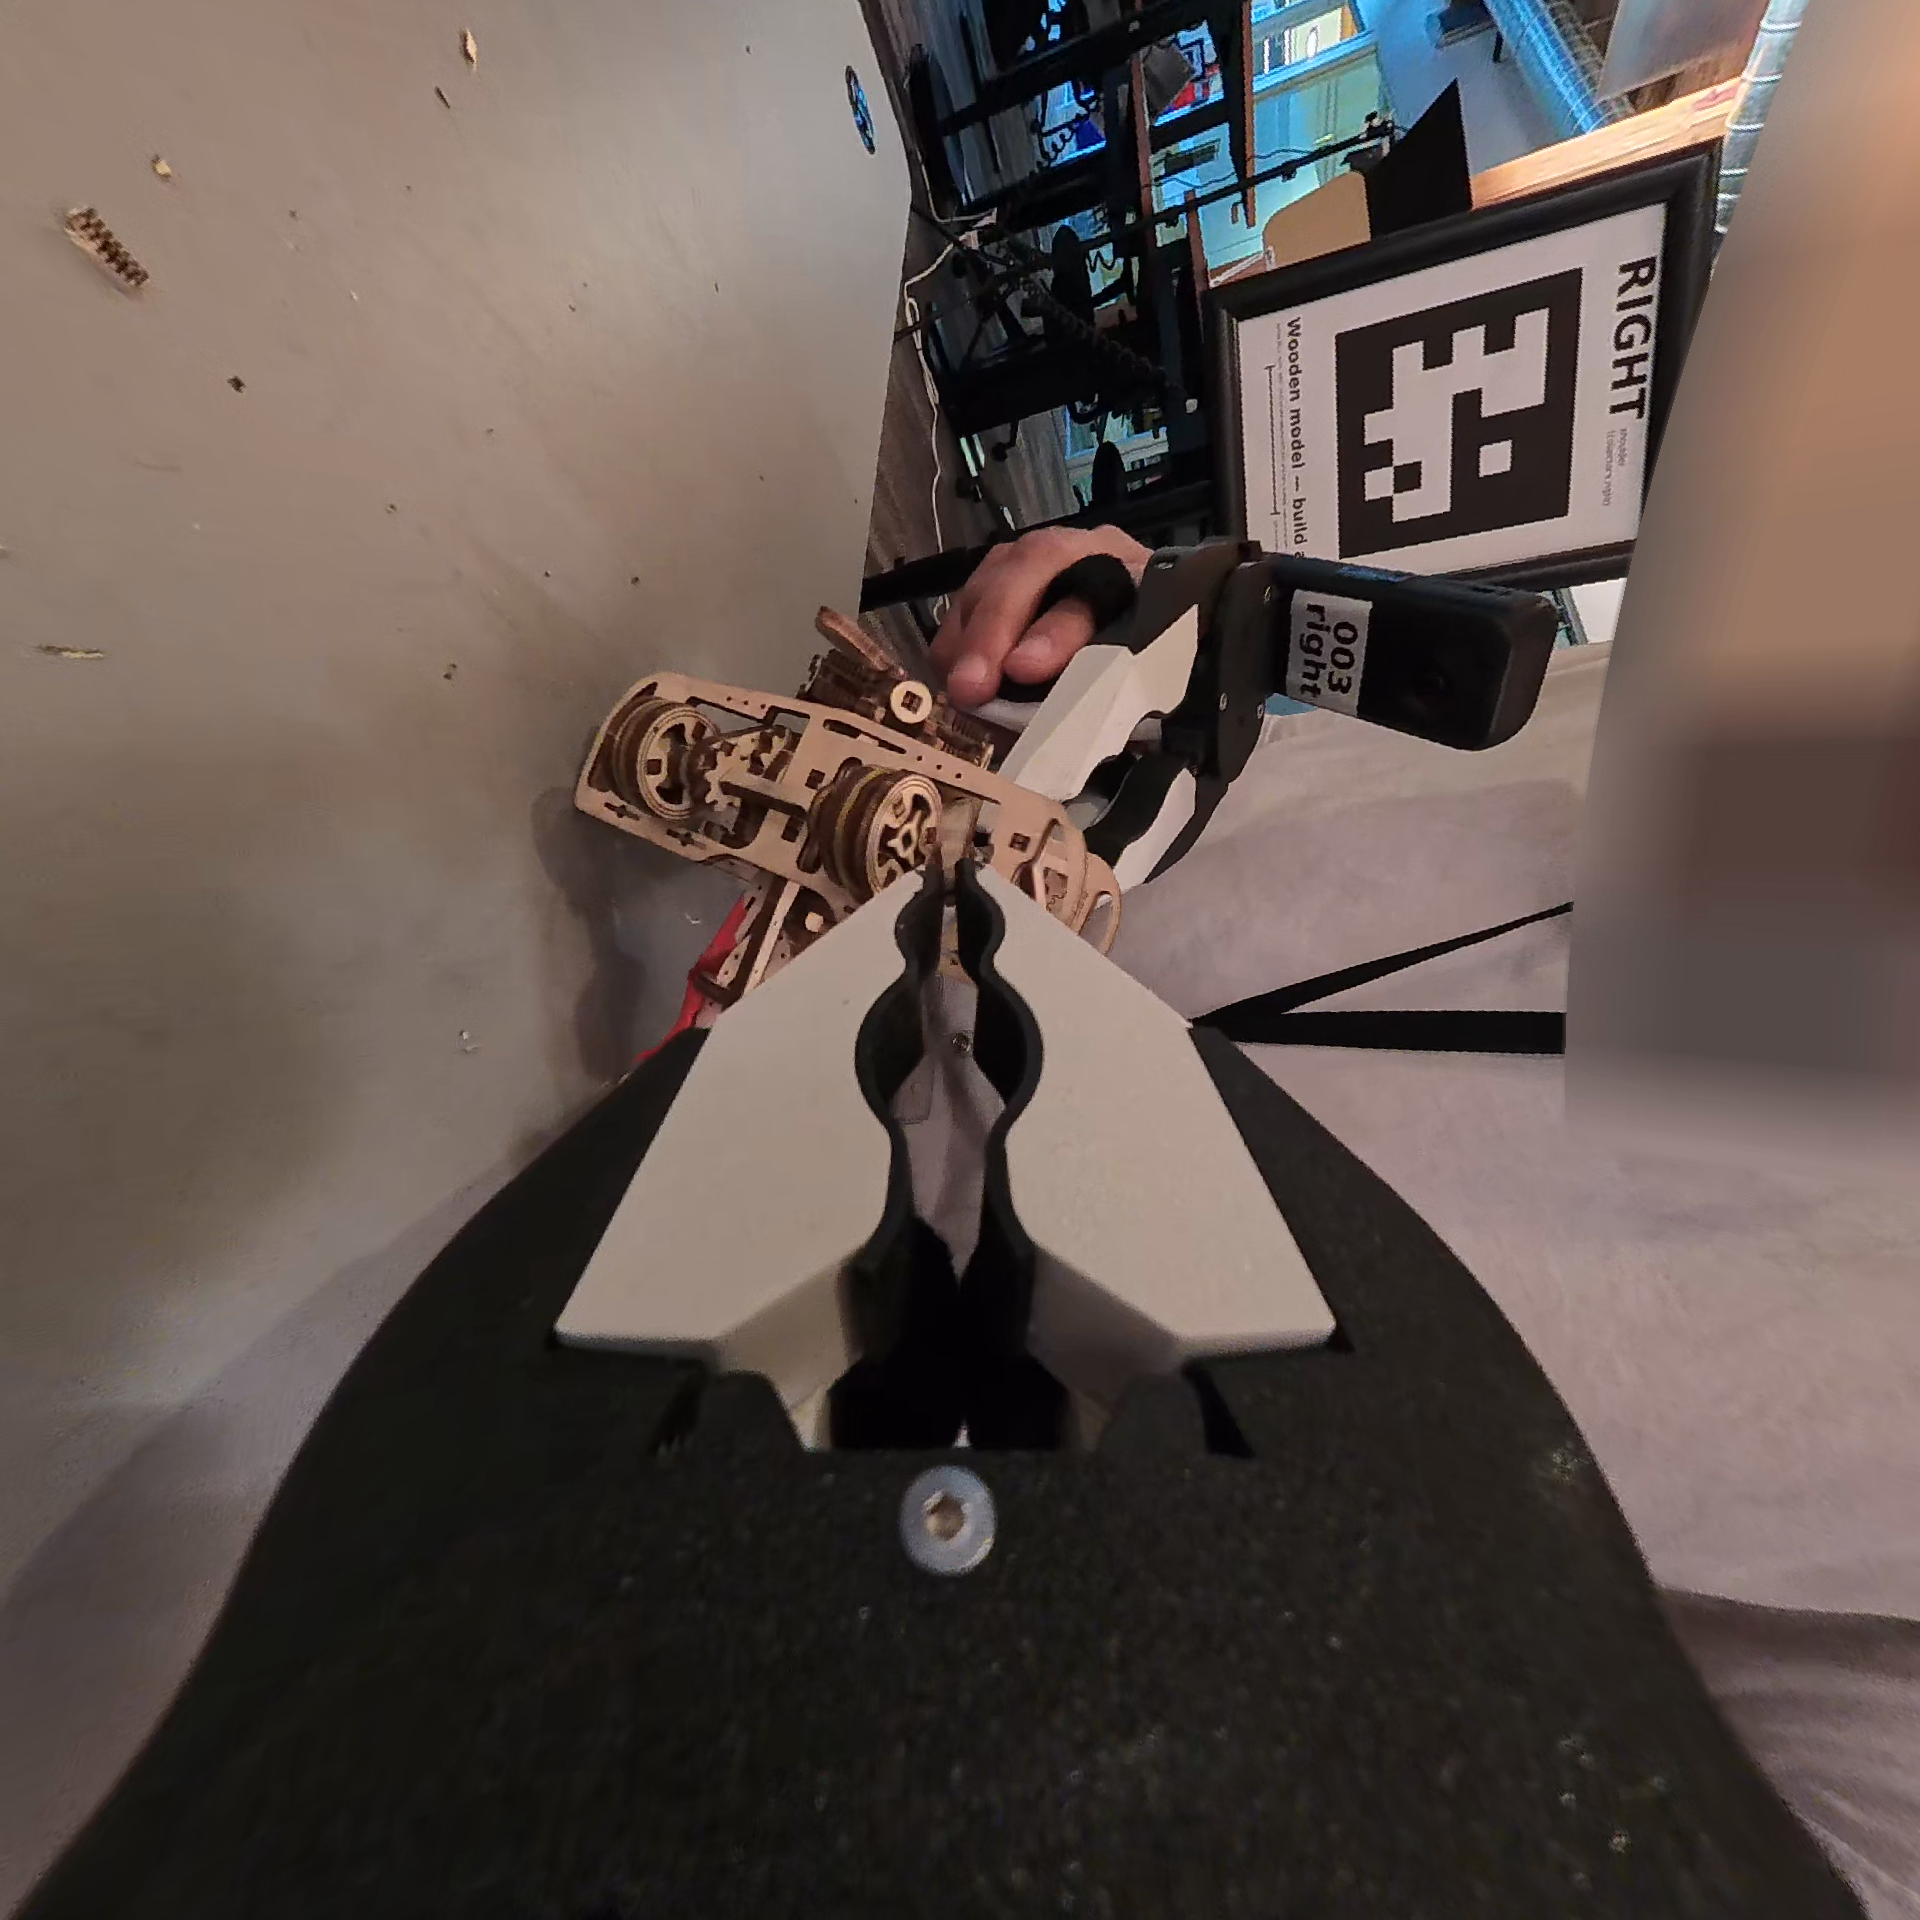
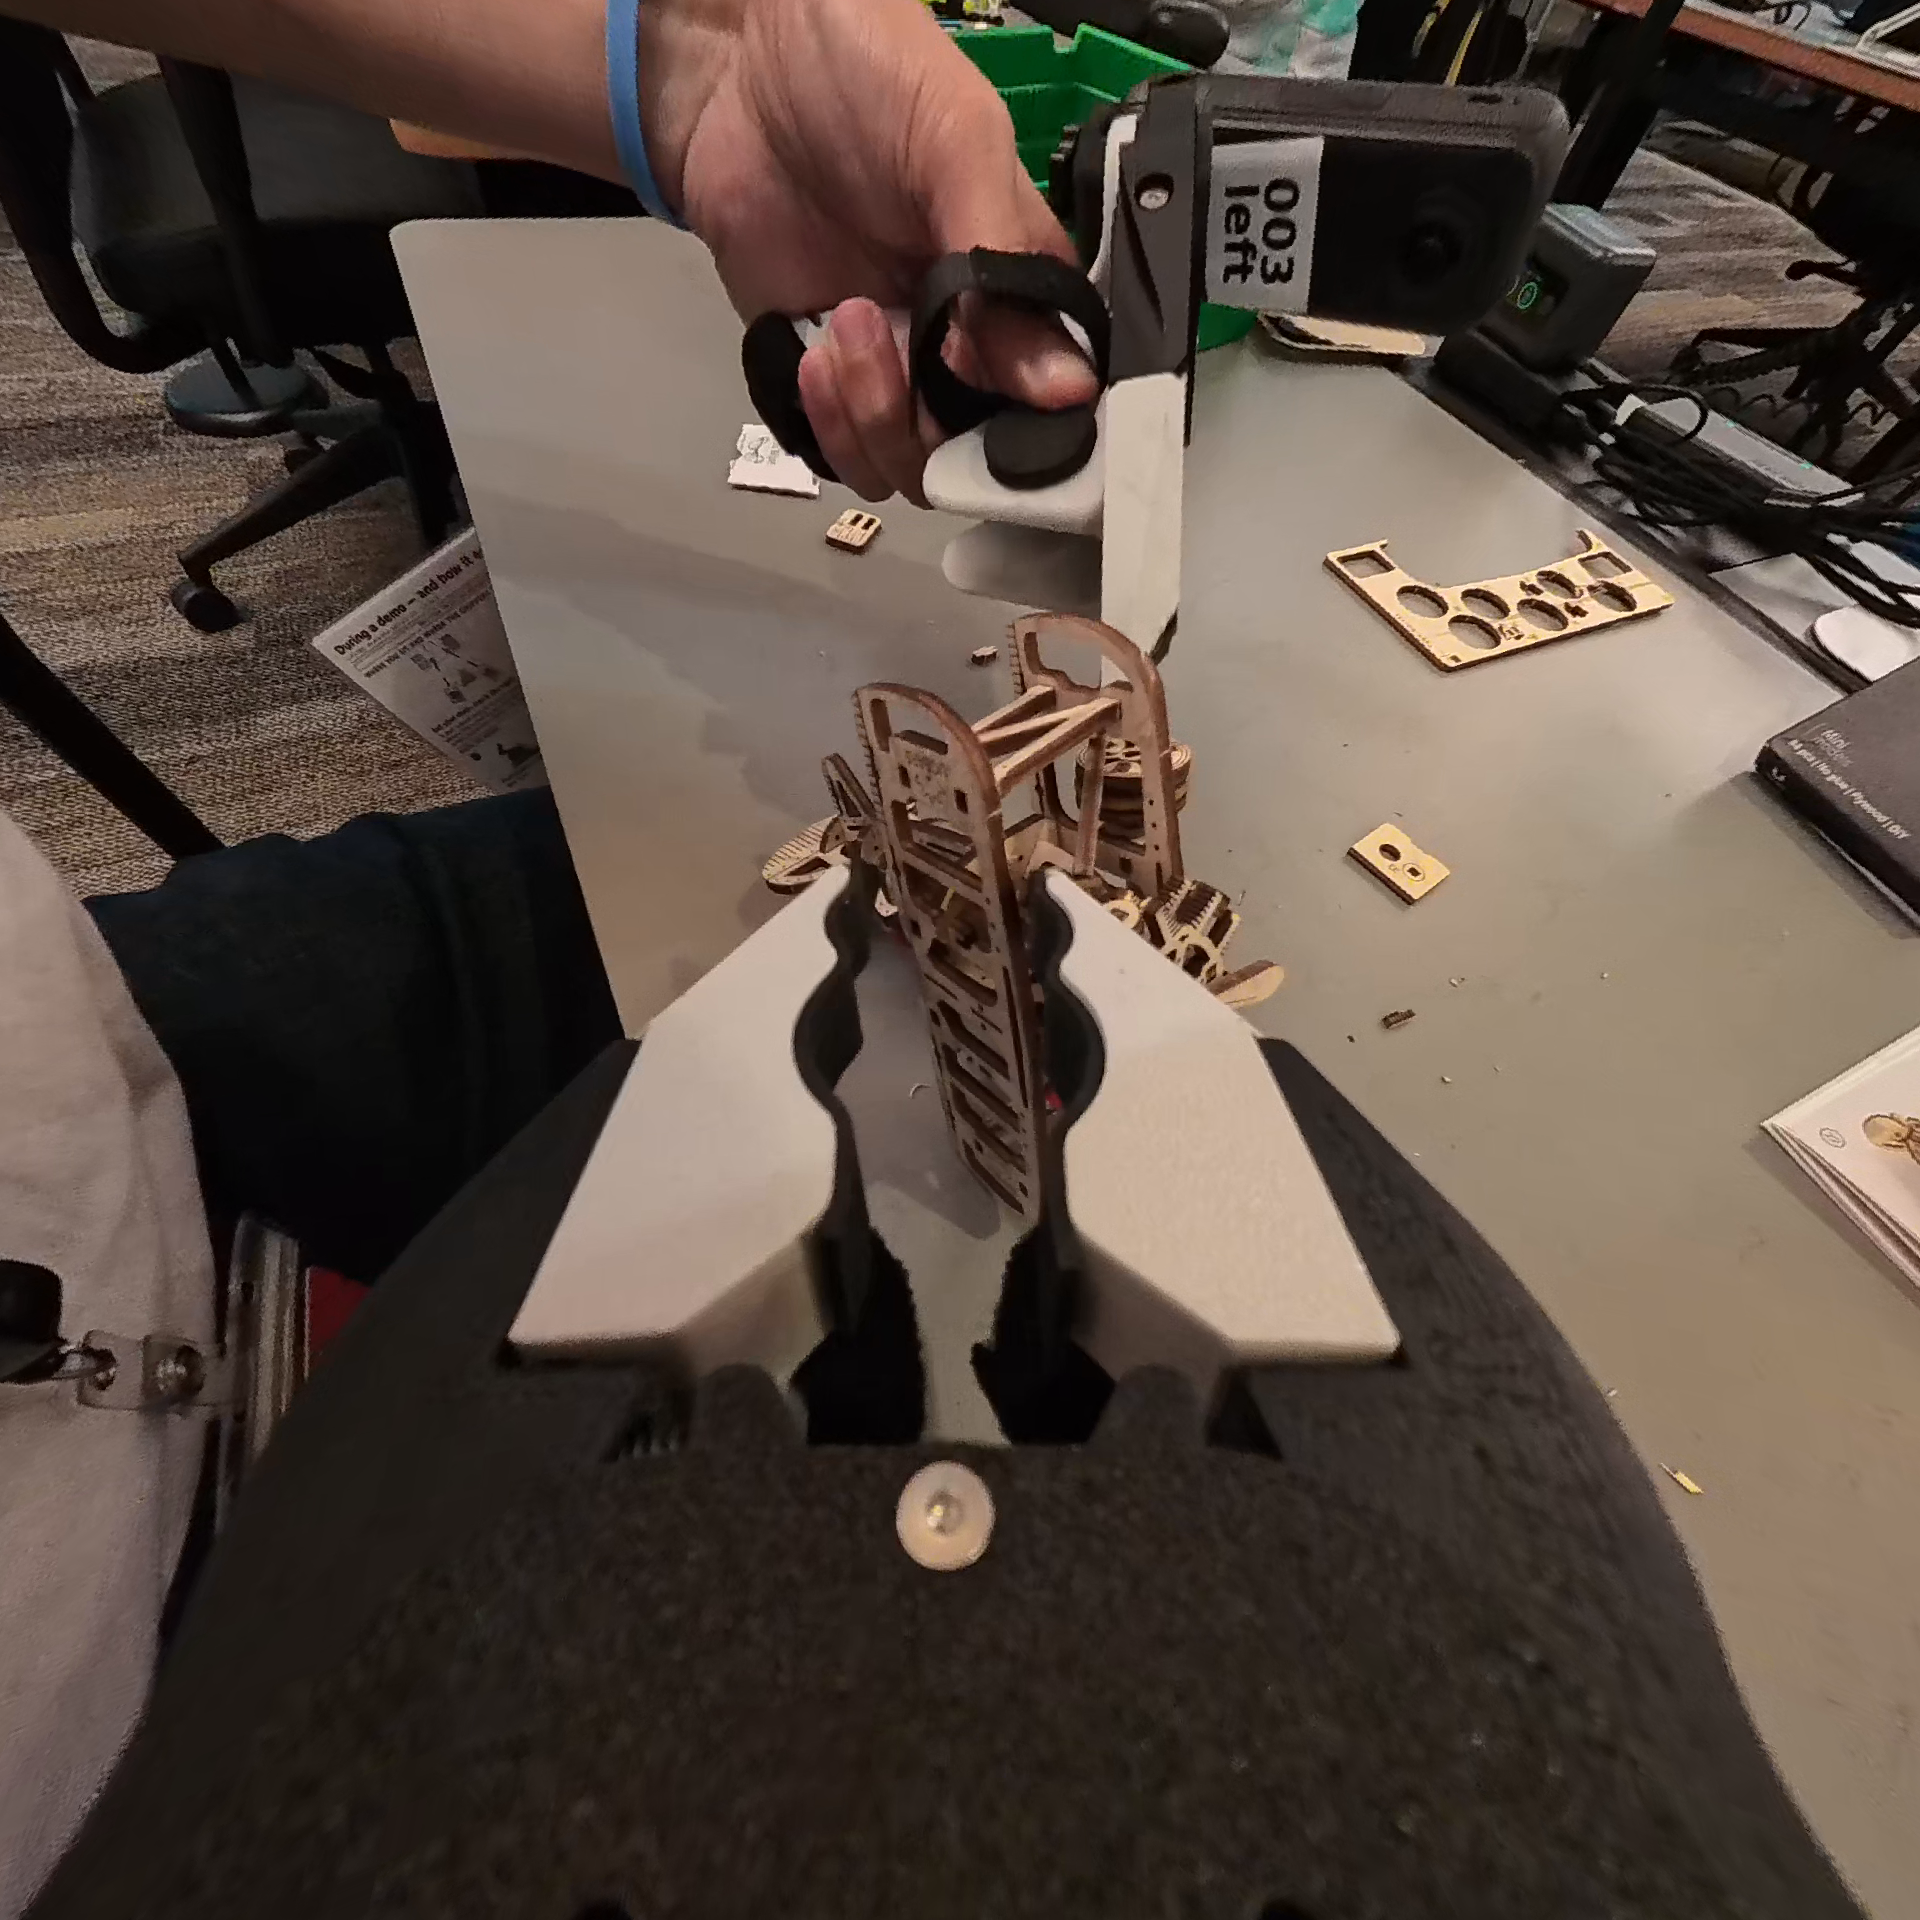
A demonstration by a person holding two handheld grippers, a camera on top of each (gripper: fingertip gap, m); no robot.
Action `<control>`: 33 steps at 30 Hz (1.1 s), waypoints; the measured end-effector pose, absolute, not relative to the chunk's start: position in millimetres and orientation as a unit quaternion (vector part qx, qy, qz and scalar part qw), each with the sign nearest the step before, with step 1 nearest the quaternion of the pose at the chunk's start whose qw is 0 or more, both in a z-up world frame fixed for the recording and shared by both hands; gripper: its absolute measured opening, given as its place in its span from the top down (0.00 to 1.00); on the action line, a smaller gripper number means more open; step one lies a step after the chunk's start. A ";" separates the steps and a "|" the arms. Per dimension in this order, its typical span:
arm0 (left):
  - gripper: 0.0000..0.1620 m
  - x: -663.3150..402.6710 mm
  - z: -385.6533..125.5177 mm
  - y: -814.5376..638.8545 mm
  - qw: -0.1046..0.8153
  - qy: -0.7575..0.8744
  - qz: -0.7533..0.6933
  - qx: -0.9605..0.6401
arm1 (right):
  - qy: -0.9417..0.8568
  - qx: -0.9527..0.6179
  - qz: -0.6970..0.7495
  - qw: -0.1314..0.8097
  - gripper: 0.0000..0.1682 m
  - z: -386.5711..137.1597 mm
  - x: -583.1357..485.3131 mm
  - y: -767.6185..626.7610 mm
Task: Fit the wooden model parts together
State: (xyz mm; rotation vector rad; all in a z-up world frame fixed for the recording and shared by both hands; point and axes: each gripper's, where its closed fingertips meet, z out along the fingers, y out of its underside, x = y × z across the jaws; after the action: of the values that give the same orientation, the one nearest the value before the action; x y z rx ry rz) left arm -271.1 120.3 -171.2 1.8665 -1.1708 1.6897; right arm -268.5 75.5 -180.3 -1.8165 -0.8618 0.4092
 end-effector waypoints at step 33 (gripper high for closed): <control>1.00 -276.9 -165.1 118.7 0.176 -0.407 0.618 0.649 | -0.362 -0.758 0.148 0.522 0.83 -180.6 -266.8 77.2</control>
State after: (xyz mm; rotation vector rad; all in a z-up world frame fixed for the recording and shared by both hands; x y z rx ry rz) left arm -276.9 118.7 -165.1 1.8386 -1.1514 1.7508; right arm -266.8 77.2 -180.6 -1.8143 -0.8680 0.3541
